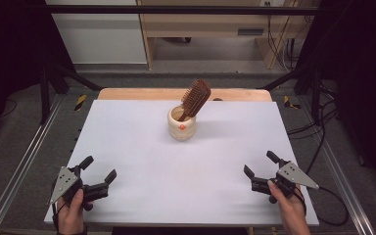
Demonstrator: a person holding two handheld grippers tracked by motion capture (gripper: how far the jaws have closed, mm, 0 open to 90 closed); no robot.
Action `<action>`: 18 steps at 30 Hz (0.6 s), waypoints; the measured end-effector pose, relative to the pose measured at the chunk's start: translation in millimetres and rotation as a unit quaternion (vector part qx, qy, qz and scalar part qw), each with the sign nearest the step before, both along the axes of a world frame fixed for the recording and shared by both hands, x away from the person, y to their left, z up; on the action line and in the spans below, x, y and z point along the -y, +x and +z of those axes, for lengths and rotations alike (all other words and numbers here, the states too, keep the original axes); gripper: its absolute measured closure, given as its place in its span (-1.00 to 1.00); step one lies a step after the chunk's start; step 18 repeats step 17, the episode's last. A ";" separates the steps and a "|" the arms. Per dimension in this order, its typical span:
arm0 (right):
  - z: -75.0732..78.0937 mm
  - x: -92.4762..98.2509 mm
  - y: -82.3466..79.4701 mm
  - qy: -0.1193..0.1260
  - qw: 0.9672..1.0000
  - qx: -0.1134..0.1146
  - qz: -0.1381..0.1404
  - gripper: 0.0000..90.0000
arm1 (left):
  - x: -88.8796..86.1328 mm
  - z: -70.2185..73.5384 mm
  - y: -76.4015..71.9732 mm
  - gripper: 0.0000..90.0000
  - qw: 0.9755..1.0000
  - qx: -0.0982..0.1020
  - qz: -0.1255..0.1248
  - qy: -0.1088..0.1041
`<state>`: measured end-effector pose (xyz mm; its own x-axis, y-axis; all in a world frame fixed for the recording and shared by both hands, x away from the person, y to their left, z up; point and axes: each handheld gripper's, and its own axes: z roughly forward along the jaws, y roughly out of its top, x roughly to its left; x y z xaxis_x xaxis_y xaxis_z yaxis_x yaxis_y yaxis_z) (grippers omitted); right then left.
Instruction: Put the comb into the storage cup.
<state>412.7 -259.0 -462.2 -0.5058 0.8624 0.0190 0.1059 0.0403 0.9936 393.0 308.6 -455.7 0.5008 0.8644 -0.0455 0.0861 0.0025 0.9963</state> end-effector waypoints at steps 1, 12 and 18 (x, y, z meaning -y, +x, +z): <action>-0.8 -2.2 0.3 -0.001 1.000 0.000 0.001 -0.95 | -0.7 0.6 -0.5 -0.97 1.000 0.004 0.001 -0.003; -6.8 -25.1 3.2 0.005 1.000 0.000 0.026 -0.92 | 1.1 1.4 -1.2 -0.97 1.000 0.015 0.001 -0.003; -5.6 -27.2 0.7 0.002 1.000 0.000 0.026 -0.92 | 0.4 0.8 -0.8 -0.97 1.000 0.013 0.004 -0.011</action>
